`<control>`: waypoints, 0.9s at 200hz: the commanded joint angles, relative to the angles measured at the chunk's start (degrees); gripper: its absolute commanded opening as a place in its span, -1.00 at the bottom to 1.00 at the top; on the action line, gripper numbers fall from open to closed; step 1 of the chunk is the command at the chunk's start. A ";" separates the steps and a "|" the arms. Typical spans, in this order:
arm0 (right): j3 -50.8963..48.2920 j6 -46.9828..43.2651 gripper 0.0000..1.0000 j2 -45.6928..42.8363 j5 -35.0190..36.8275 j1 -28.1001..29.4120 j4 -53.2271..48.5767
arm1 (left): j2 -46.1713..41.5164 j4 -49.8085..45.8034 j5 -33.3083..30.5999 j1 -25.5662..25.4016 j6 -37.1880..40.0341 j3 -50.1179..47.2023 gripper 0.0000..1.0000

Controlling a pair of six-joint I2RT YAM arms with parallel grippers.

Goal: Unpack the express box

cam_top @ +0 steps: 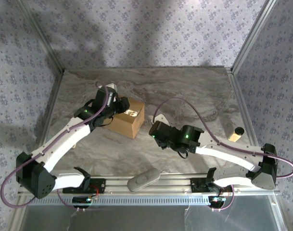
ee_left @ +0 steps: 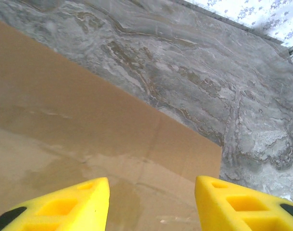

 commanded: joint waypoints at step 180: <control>17.04 -19.80 -1.00 30.01 -12.55 -24.55 41.00 | -10.10 -5.69 5.51 7.81 -7.07 -15.01 -0.06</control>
